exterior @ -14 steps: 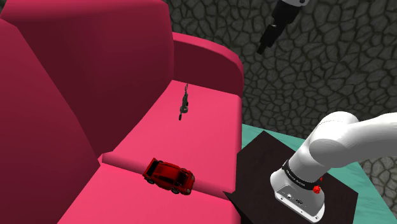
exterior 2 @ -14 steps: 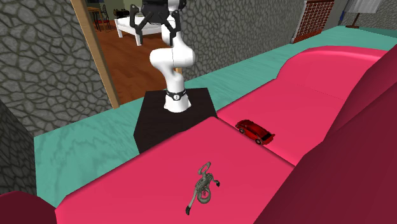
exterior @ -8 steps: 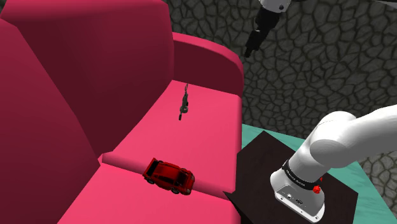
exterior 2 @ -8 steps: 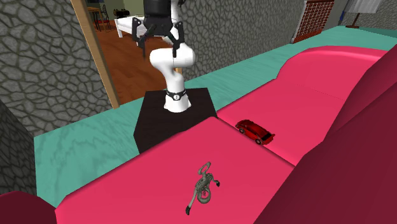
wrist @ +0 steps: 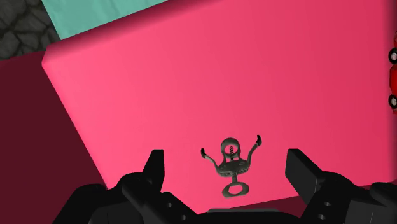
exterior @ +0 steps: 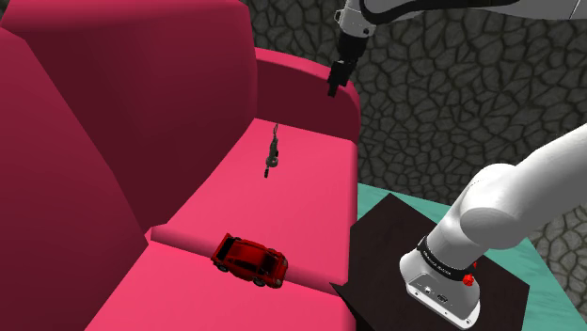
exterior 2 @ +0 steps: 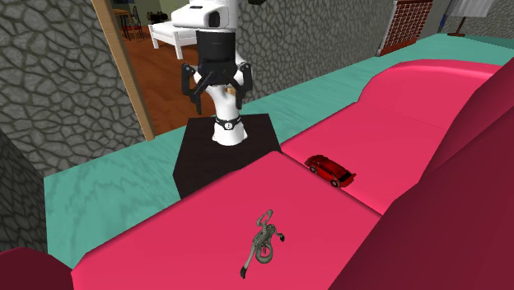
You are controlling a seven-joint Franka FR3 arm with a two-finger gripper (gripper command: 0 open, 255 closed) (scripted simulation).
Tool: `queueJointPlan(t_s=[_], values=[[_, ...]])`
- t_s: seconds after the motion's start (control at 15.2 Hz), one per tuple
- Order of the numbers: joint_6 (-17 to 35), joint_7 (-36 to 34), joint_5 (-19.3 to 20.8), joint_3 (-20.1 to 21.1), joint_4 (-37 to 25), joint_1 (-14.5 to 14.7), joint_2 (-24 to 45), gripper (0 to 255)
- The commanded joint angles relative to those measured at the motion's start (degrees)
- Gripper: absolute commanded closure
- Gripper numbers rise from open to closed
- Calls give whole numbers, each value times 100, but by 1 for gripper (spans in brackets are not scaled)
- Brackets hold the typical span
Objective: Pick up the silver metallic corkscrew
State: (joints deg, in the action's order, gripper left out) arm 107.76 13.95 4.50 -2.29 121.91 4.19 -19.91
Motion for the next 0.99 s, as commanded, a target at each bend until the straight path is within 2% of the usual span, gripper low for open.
queueJointPlan(t_s=[0.0, 0.46, 0.92], values=[[164, 121, -36, -19, -163, 36, 422, 0], [447, 422, -183, 54, -1046, 175, 1940, 0], [465, 687, -278, 190, -2222, 283, 3487, 0]])
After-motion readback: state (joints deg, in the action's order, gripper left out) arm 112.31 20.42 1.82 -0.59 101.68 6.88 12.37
